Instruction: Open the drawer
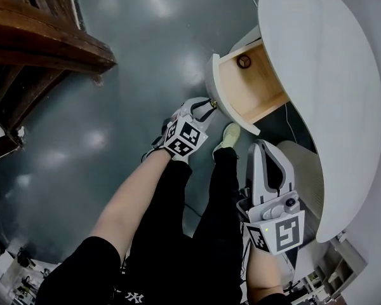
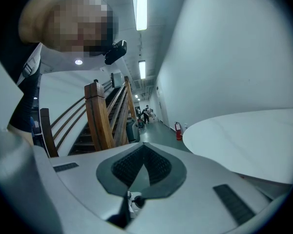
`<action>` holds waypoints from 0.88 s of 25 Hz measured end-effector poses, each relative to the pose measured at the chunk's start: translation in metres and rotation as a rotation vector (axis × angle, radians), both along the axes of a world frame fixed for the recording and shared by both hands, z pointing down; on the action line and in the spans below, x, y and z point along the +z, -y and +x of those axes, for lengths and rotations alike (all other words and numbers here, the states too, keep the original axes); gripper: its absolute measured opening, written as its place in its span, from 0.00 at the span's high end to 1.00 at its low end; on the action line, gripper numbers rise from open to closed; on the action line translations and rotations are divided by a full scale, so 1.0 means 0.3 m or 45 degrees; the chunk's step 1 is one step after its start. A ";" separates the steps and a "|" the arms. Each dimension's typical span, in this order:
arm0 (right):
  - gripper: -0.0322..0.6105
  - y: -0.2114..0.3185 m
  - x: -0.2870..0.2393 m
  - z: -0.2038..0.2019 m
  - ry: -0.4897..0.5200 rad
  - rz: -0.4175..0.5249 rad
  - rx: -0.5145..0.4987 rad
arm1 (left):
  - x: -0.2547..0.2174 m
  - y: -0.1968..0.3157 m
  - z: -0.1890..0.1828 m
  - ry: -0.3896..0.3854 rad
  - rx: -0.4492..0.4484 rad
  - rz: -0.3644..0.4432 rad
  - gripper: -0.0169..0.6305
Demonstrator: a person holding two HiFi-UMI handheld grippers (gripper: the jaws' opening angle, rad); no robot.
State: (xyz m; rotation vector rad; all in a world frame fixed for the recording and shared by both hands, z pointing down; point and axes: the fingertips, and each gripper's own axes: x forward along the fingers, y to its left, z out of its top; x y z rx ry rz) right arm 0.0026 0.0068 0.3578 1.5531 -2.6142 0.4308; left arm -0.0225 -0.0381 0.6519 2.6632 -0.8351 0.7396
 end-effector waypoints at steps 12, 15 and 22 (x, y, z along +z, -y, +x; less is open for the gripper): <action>0.93 -0.005 -0.215 0.029 -0.007 0.048 0.015 | -0.414 -0.097 -0.062 -0.131 -0.072 -0.029 0.87; 0.93 -0.009 -0.276 0.041 -0.012 0.062 0.014 | -0.561 -0.108 -0.065 -0.154 -0.080 0.012 0.88; 0.93 -0.012 -0.416 0.051 -0.020 0.093 0.008 | -0.907 -0.106 -0.060 -0.211 -0.122 0.113 0.93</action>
